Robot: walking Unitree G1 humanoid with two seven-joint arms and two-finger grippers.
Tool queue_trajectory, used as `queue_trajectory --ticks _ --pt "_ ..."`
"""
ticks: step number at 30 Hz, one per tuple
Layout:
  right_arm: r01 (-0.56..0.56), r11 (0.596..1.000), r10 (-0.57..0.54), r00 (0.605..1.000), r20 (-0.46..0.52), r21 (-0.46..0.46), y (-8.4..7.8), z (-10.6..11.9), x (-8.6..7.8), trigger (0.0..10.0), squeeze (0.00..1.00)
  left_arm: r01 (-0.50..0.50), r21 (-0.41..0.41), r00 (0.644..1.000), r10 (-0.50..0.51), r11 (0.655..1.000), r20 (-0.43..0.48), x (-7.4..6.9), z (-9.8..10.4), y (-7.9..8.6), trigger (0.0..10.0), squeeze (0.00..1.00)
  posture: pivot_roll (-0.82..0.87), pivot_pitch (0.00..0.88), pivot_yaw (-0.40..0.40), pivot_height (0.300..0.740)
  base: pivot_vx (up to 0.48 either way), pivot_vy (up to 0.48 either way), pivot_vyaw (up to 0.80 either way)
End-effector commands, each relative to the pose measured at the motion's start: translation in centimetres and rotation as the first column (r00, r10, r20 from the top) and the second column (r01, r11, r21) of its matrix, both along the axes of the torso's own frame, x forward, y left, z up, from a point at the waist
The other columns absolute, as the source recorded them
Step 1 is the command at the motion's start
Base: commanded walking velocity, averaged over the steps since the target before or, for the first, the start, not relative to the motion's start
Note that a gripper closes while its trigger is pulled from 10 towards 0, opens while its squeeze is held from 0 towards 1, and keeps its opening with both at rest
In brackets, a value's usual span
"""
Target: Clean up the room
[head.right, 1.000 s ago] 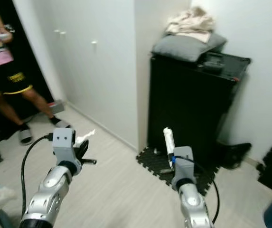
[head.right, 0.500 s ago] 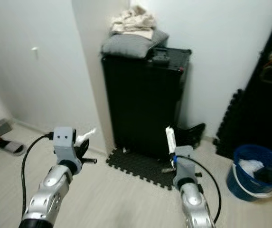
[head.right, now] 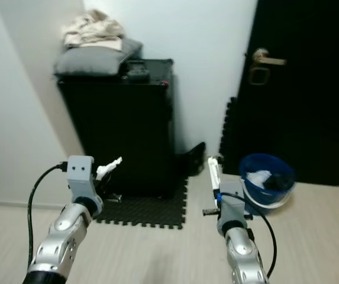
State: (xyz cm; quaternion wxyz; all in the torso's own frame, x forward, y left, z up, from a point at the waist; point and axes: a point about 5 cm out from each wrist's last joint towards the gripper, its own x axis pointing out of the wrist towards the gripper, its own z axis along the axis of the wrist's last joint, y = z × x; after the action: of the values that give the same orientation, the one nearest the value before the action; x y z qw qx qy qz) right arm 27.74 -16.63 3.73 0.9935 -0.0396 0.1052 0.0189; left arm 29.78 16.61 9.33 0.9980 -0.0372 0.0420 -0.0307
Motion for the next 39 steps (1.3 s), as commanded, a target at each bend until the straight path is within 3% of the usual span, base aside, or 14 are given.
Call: queue_trajectory --ticks 1,27,39 --pt "0.001 1.000 -0.001 1.000 -0.001 0.008 0.11 0.03 -0.02 10.0 0.00 -0.004 0.008 1.000 0.004 1.000 -0.003 -0.04 -0.07 0.07 10.0 0.00 0.07 0.011 0.036 0.740 0.000 0.000 -0.80" --pt "-0.011 1.000 0.011 1.000 0.009 0.003 0.16 0.22 0.23 10.0 0.00 -0.026 0.005 1.000 0.026 1.000 0.013 -0.07 0.18 0.16 10.0 0.00 0.07 0.019 0.031 0.740 0.000 0.000 -0.79" --pt "-0.053 0.998 0.053 0.998 0.017 -0.019 0.77 0.26 0.25 10.0 0.00 -0.023 -0.019 0.999 0.023 1.000 0.045 -0.01 0.75 0.23 10.0 0.00 0.07 0.017 0.024 0.740 0.022 0.000 0.00"
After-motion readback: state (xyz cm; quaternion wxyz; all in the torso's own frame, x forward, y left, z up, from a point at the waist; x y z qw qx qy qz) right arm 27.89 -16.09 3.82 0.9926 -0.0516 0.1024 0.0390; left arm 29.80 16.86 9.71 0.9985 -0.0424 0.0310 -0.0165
